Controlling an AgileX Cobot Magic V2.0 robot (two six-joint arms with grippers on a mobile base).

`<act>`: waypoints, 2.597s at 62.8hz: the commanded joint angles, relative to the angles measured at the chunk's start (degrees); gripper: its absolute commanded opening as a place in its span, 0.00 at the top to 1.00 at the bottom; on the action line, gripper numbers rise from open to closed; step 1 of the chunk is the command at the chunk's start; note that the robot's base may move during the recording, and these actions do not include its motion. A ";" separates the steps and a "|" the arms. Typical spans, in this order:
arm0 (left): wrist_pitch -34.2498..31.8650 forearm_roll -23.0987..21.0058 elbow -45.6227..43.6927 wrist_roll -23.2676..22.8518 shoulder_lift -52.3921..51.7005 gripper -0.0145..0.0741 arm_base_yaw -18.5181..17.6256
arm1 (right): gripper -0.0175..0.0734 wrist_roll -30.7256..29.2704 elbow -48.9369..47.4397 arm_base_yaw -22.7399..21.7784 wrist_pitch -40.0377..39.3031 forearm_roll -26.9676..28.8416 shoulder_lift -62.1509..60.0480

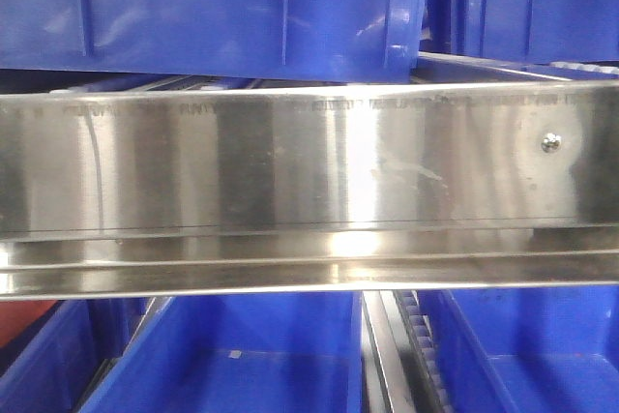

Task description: Stack silver trays without gaps

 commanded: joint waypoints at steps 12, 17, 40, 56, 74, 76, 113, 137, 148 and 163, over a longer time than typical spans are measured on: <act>-1.74 -2.08 -0.89 -0.22 -0.71 0.86 -0.19 | 0.87 -0.61 -0.23 -0.09 -7.28 -0.58 -0.49; -1.74 -2.08 -0.89 -0.22 -0.71 0.86 -0.19 | 0.87 -0.61 -0.23 -0.09 -7.51 -0.58 -0.49; -1.74 -2.08 -0.89 -0.22 -0.71 0.86 -0.19 | 0.87 -0.61 -0.23 -0.09 -7.51 -0.58 -0.49; -1.74 -2.08 -0.89 -0.22 -0.71 0.86 -0.19 | 0.87 -0.61 -0.23 -0.09 -7.51 -0.58 -0.49; -1.74 -2.08 -0.89 -0.22 -0.71 0.86 -0.19 | 0.87 -0.61 -0.23 -0.09 -7.51 -0.58 -0.49; -1.74 -2.08 -0.89 -0.22 -0.71 0.86 -0.19 | 0.87 -0.61 -0.23 -0.09 -7.51 -0.58 -0.49; -1.74 -2.08 -0.89 -0.22 -0.71 0.86 -0.19 | 0.87 -0.61 -0.23 -0.09 -7.51 -0.58 -0.49; -1.74 -2.08 -0.89 -0.22 -0.71 0.86 -0.19 | 0.87 -0.61 -0.23 -0.09 -7.51 -0.58 -0.49; -1.74 -2.08 -0.89 -0.22 -0.71 0.86 -0.19 | 0.87 -0.61 -0.23 -0.09 -7.51 -0.58 -0.49; -1.74 -2.08 -0.89 -0.22 -0.71 0.86 -0.19 | 0.87 -0.61 -0.23 -0.09 -7.51 -0.58 -0.49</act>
